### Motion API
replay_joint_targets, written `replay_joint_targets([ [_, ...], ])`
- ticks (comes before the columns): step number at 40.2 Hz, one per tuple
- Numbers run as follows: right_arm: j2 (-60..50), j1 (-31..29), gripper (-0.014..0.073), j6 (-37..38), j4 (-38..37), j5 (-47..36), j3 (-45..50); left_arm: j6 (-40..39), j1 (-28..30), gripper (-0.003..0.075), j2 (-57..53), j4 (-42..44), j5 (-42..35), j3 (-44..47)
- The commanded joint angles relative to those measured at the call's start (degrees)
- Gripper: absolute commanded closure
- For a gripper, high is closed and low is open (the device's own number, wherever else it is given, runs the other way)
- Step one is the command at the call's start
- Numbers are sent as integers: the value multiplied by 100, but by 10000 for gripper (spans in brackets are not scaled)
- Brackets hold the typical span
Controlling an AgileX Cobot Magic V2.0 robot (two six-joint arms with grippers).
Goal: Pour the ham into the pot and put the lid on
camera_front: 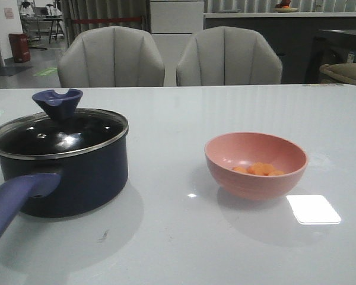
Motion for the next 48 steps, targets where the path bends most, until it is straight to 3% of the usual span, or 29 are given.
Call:
replay_joint_targets([
  [1,-106,6,445,-11,-54,-469,-29,-8,-14,600,-115,-30,-428,118],
  [27,-106,6,445,-11,-54,-469,-29,-8,-14,600,-115,-30,-428,118],
  [40,-106,6,445,-11,-54,-469,-29,-8,-14,599,-115,-154,-2376,42],
  [44,-106,6,445,-11,-54,-469,-29,-8,-14,600,-63,-178,-2033,-322],
  [48,-106,6,445,-11,-54,-469,-29,-8,-14,600,141,-181,-1166,-915],
])
